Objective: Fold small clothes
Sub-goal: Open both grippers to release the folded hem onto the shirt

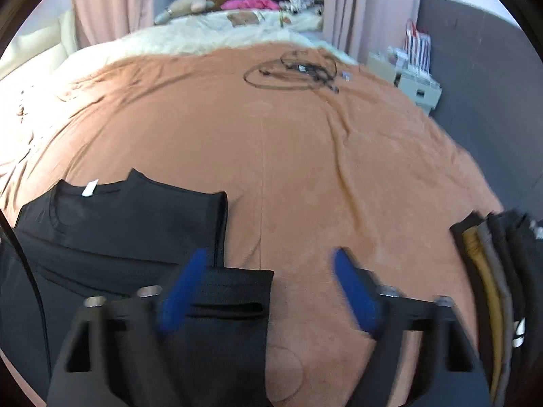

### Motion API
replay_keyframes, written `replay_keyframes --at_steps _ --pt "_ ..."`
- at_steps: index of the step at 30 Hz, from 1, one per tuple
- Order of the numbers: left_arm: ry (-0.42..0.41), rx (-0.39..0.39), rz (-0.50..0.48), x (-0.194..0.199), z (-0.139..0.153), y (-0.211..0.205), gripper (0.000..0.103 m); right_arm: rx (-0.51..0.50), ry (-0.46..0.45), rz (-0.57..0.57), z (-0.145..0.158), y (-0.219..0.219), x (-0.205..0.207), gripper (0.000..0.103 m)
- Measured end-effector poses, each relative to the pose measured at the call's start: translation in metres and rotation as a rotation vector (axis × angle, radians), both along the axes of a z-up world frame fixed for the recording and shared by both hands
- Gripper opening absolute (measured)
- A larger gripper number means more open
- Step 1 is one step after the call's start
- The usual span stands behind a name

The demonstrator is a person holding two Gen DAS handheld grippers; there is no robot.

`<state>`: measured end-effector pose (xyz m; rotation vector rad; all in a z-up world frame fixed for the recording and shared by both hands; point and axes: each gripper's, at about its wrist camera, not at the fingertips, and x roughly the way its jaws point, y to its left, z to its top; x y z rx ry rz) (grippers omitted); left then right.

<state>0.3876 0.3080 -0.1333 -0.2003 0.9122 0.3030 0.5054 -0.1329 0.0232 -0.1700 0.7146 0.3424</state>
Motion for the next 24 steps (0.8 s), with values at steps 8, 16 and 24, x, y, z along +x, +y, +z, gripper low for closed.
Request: replay_keyframes --at_steps 8,16,24 --pt "0.109 0.044 -0.168 -0.020 -0.017 -0.032 0.061 -0.109 0.077 0.172 -0.031 0.003 -0.035 0.081" --pt "0.161 0.055 -0.177 -0.003 -0.037 -0.031 0.061 -0.235 0.134 0.138 -0.064 0.016 -0.021 0.081" --pt "0.135 0.043 -0.151 0.033 -0.043 -0.021 0.061 -0.191 0.136 0.116 -0.065 0.036 0.034 0.076"
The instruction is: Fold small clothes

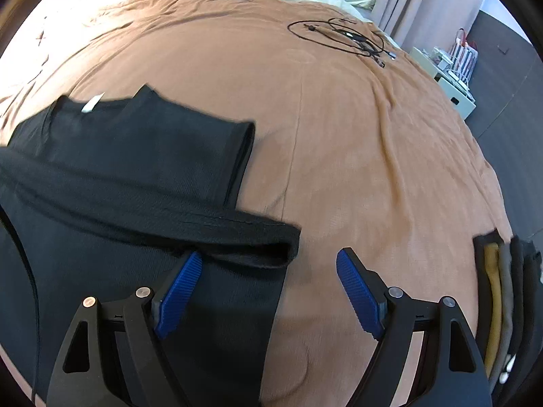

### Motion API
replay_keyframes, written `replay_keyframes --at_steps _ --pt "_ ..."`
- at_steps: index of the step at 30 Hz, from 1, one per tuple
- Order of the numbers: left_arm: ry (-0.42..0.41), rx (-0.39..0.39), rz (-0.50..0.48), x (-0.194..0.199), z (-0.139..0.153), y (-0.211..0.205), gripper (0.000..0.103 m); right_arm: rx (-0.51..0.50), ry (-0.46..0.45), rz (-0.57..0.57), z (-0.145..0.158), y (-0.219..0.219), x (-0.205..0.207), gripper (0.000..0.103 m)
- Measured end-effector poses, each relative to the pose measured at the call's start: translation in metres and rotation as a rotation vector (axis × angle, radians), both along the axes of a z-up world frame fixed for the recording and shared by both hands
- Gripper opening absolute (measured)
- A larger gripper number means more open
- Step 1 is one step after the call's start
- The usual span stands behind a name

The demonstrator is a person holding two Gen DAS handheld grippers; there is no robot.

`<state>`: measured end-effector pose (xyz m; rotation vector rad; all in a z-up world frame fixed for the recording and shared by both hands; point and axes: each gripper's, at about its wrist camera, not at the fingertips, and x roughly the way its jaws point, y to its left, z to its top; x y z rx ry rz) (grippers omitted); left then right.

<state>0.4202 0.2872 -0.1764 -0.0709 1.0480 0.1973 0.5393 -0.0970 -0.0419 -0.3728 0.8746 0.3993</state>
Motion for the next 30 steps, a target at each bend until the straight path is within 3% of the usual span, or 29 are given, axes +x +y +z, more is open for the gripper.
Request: replay_keyframes --at_steps 2,4,8,12,15,20,30 --pt "-0.012 -0.016 0.005 0.008 0.000 0.003 0.059 0.021 0.011 -0.004 -0.002 -0.002 0.007 0.061" --pt "-0.018 -0.022 0.001 0.013 0.000 0.004 0.052 0.042 0.024 -0.017 -0.004 -0.005 0.017 0.055" --pt "-0.036 -0.067 0.004 0.016 -0.001 0.007 0.035 0.105 0.066 -0.026 -0.008 -0.015 0.030 0.050" --pt "-0.047 -0.076 -0.013 0.016 0.000 0.003 0.024 0.145 0.093 -0.007 -0.009 -0.032 0.031 0.046" --pt "-0.052 -0.064 -0.025 0.016 0.002 -0.002 0.013 0.182 0.113 0.001 -0.010 -0.044 0.029 0.036" --pt "-0.064 -0.036 -0.010 0.014 0.011 -0.001 0.009 0.224 0.137 -0.008 -0.008 -0.056 0.033 0.003" --pt "-0.125 0.000 0.007 0.006 0.047 0.010 0.008 0.240 0.032 -0.012 0.031 -0.054 0.011 0.000"
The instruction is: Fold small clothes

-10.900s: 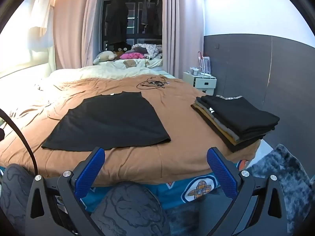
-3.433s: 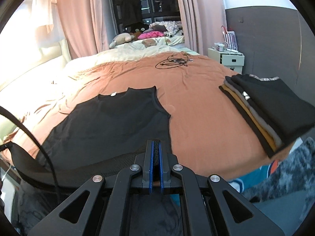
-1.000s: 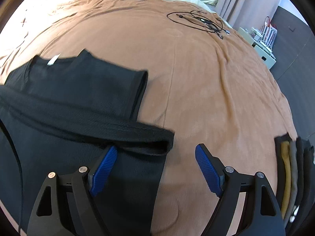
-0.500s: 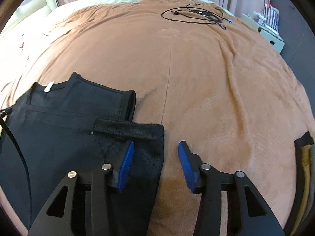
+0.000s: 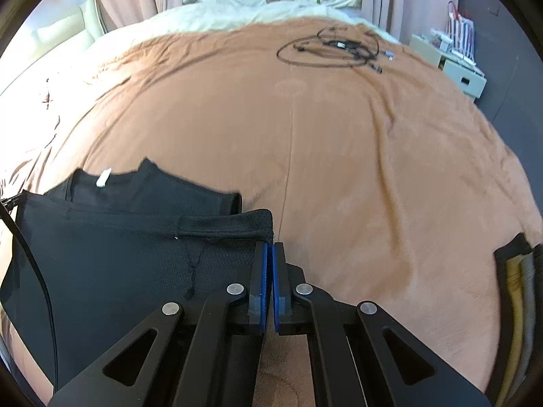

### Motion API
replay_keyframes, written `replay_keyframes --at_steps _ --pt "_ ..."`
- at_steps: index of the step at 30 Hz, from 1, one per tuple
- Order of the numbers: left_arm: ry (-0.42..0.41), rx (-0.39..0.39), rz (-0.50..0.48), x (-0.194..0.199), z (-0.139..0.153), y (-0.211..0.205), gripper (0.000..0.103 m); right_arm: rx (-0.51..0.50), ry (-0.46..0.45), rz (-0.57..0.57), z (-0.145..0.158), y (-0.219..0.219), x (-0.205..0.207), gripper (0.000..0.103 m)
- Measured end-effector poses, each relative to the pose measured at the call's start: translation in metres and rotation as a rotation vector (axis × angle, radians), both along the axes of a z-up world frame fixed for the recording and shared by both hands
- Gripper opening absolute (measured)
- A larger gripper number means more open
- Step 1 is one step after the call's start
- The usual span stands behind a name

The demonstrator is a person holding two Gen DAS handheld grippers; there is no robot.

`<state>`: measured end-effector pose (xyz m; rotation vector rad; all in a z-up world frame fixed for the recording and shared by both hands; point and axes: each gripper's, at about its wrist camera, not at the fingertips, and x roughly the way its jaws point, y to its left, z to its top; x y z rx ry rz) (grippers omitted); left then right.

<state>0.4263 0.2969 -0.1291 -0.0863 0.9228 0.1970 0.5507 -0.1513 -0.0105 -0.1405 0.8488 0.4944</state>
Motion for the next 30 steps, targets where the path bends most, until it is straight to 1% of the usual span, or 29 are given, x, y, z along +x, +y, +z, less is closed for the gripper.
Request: replay_keyframes --at_steps 3,6,11,16,18,20,21,22,23,24,25,26,27,30 --pt "-0.007 0.012 0.003 0.007 0.010 0.004 0.008 0.005 -0.012 -0.003 0.013 0.001 0.001 0.000" --pt "0.001 0.023 0.016 0.021 0.012 0.006 0.008 0.002 -0.019 -0.010 0.019 0.007 0.008 0.000" --pt "0.022 0.037 0.027 0.047 -0.002 0.009 0.008 -0.021 -0.008 -0.027 0.011 0.020 0.026 0.000" --pt "0.045 0.063 0.031 0.068 -0.019 0.011 0.008 -0.061 -0.001 -0.054 -0.004 0.035 0.046 0.000" --pt "0.065 0.066 0.035 0.076 -0.026 0.011 0.011 -0.079 0.005 -0.066 -0.009 0.042 0.054 0.000" --pt "0.089 0.094 0.065 0.079 -0.031 0.013 0.013 -0.100 0.024 -0.089 -0.013 0.047 0.062 0.000" --pt "0.094 0.091 0.073 0.079 -0.032 0.014 0.014 -0.110 0.031 -0.097 -0.014 0.049 0.065 0.000" --pt "0.099 0.068 0.077 0.078 -0.033 0.016 0.016 -0.108 0.041 -0.096 -0.014 0.051 0.067 0.001" --pt "0.106 0.036 0.082 0.077 -0.034 0.019 0.023 -0.097 0.053 -0.091 -0.014 0.051 0.067 0.004" --pt "0.109 0.013 0.087 0.074 -0.033 0.021 0.027 -0.091 0.061 -0.091 -0.014 0.050 0.066 0.009" --pt "0.108 0.000 0.091 0.070 -0.032 0.022 0.034 -0.087 0.065 -0.096 -0.013 0.047 0.065 0.031" --pt "0.102 -0.001 0.094 0.063 -0.030 0.022 0.037 -0.072 0.065 -0.097 -0.011 0.043 0.063 0.059" --pt "0.098 -0.003 0.095 0.057 -0.028 0.021 0.038 -0.055 0.058 -0.097 -0.009 0.039 0.058 0.066" --pt "0.099 -0.042 0.094 0.039 -0.024 0.019 0.038 -0.036 0.075 -0.089 -0.006 0.028 0.047 0.067"
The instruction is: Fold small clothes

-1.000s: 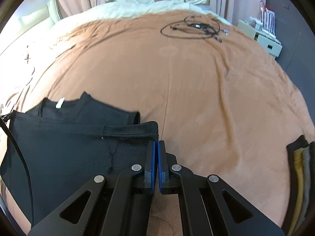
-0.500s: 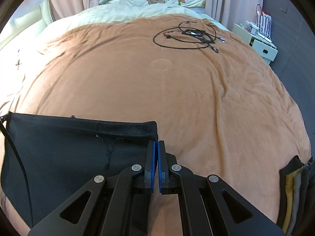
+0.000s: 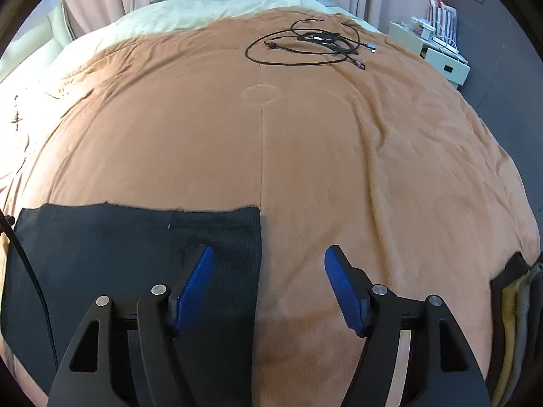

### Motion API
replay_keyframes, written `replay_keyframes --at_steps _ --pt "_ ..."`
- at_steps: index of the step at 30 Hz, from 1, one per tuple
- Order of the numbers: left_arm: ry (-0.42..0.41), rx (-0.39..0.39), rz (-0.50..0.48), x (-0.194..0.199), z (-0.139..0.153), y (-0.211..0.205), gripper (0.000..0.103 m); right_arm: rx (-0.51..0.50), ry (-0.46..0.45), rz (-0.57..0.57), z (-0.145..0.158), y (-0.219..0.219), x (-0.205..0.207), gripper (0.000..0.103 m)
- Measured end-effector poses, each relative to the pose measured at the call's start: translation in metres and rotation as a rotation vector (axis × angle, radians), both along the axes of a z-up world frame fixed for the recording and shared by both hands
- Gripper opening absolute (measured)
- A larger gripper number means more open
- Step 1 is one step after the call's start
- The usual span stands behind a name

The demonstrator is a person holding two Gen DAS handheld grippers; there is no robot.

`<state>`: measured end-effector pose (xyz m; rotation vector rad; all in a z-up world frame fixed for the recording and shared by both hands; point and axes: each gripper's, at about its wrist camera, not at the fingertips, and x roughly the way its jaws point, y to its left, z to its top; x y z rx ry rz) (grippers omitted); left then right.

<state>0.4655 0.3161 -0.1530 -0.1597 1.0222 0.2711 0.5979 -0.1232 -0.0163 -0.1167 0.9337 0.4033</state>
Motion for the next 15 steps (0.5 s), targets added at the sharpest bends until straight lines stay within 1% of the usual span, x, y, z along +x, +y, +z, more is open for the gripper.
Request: replay_keyframes --at_steps 2,5,8,15 --pt "-0.003 -0.010 0.001 -0.016 0.005 -0.003 0.038 0.009 0.010 0.017 0.003 -0.005 -0.012 0.066" --pt "-0.006 -0.026 0.002 -0.036 0.010 -0.007 0.038 -0.004 0.010 0.026 0.009 -0.013 -0.032 0.066" --pt "-0.013 -0.042 0.006 -0.059 0.016 -0.014 0.038 0.040 0.048 0.041 0.013 -0.023 -0.051 0.066" --pt "-0.019 -0.090 0.020 -0.119 0.023 -0.026 0.038 0.080 0.097 0.033 0.013 -0.051 -0.090 0.066"
